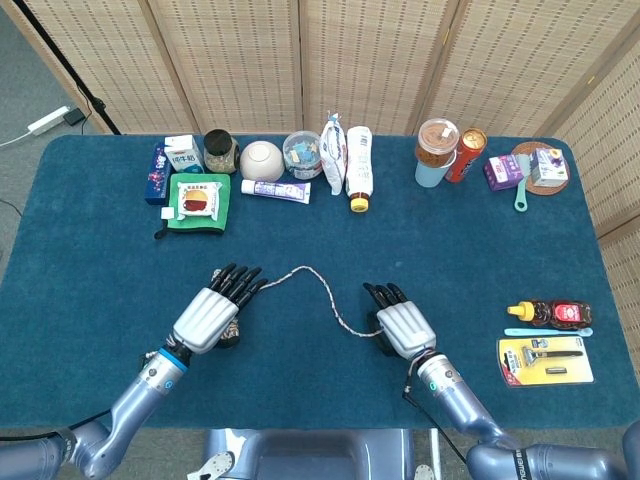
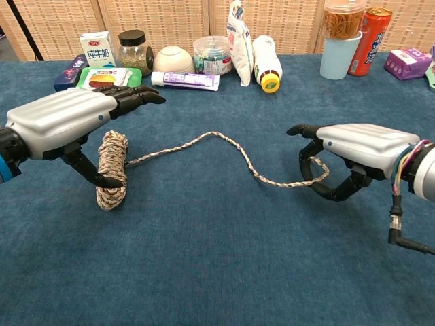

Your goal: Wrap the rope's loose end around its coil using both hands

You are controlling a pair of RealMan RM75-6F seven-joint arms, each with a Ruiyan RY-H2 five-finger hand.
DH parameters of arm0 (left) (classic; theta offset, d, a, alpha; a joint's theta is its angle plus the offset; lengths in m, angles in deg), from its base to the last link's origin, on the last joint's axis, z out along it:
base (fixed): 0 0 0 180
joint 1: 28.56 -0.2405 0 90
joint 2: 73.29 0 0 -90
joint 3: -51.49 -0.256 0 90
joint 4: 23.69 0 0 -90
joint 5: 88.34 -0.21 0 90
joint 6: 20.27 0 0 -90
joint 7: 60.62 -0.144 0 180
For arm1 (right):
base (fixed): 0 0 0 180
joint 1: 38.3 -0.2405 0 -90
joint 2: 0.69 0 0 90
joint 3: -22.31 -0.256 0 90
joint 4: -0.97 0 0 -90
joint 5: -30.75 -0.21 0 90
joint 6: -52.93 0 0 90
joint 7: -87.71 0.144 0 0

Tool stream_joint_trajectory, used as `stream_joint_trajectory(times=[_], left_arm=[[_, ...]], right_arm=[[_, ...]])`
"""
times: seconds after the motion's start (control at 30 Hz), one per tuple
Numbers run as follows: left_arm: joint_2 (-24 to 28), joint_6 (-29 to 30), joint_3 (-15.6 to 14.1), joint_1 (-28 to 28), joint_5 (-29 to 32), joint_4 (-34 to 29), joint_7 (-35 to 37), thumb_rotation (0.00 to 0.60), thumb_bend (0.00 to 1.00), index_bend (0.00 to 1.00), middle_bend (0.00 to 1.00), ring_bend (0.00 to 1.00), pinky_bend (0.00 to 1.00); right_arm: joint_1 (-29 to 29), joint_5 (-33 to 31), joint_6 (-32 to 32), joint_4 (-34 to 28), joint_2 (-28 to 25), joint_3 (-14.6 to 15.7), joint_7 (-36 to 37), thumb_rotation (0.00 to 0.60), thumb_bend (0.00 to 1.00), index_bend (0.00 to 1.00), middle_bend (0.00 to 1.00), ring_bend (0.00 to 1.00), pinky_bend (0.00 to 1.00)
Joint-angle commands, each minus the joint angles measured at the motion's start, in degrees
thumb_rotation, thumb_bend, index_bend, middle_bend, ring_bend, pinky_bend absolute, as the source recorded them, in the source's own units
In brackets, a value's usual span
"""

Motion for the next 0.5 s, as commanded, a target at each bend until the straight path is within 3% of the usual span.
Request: stream_joint_trajectory(times=[0.03,0.5], left_arm=[[-0.9,-0.1,0.2,0.0,1.3,1.0,0.0,0.6,0.07,0.0,0.0,0.0,0.0],[-2.6,-2.4,0.4,0.5,7.3,7.2,3.0,0.6,0.07,0.0,0.0,0.0,0.0]], right_arm=[[0.0,0.0,0.0,0.1,0.1,0.0,0.0,0.6,0.52,0.59,0.0,0.0,0.0],[0.0,-0.2,-0.1,0.5,0.2,0.0,0.4,0.6,0.53,0.59,0.0,0.0,0.0]])
